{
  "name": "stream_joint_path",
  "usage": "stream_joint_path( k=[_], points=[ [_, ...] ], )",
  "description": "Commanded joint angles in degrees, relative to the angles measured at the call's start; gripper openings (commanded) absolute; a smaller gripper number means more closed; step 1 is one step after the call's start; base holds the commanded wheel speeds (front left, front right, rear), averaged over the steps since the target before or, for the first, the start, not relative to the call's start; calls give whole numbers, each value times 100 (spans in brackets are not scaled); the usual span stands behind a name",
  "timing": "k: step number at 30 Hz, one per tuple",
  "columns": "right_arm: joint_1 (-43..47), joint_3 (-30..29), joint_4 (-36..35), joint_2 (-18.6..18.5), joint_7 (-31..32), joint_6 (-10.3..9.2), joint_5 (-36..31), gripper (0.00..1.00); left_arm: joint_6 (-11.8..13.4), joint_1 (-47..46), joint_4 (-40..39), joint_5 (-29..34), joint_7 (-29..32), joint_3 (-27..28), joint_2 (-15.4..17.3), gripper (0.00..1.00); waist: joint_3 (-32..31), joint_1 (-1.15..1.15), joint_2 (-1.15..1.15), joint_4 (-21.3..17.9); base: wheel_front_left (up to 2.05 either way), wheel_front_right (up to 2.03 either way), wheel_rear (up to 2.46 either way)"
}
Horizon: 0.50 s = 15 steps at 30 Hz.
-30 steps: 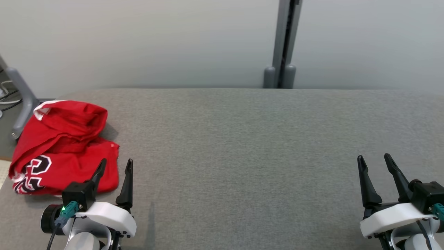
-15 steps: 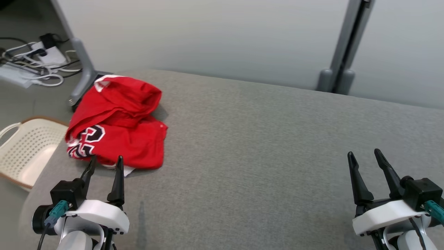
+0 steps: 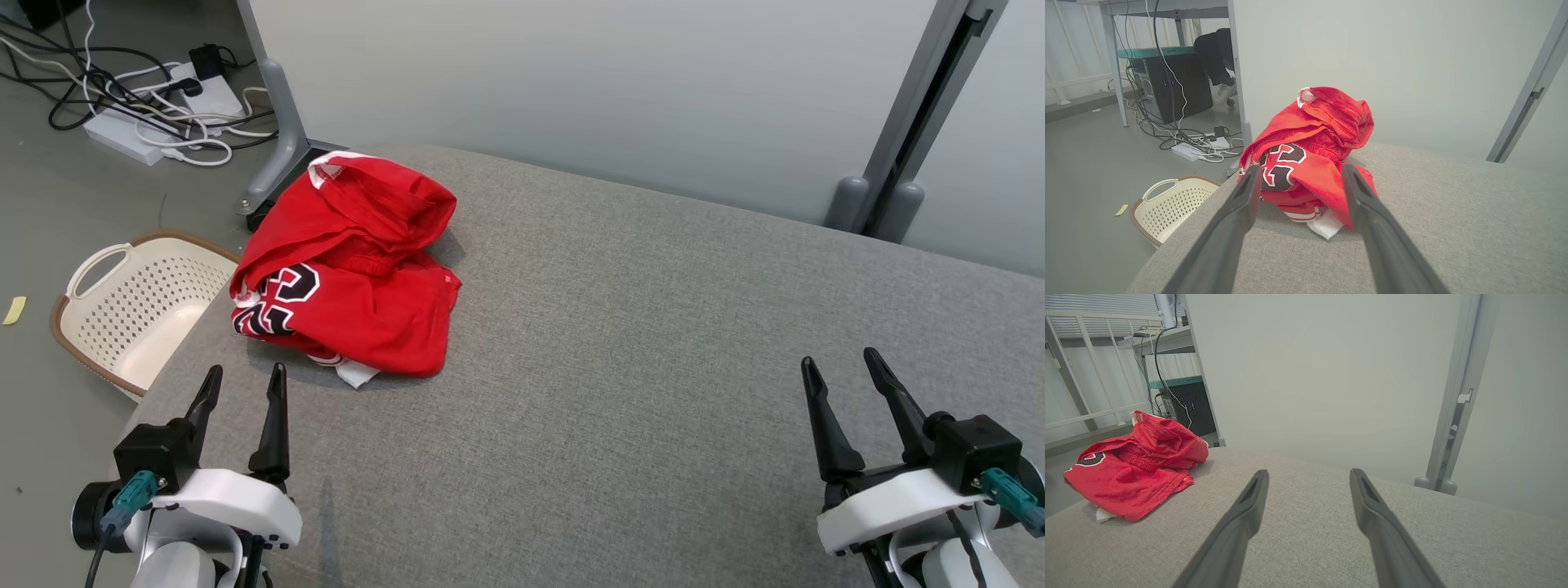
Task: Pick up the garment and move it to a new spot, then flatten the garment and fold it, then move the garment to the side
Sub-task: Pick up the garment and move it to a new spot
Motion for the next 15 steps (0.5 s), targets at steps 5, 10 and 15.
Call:
stream_joint_path(
  k=[5,10,15],
  points=[
    [2,-20,21,-18,-32,13,-90,100,-11,-13,22,53,-5,44,-6,100,-5,0,0,45,0,0,0],
    [3,-32,16,-17,-32,13,-126,100,-28,-45,55,79,-5,44,-14,100,4,0,0,65,0,0,0],
    [6,-33,21,-35,-32,13,-124,100,-26,-125,83,104,-5,53,-36,100,26,0,0,80,0,0,0]
  ],
)
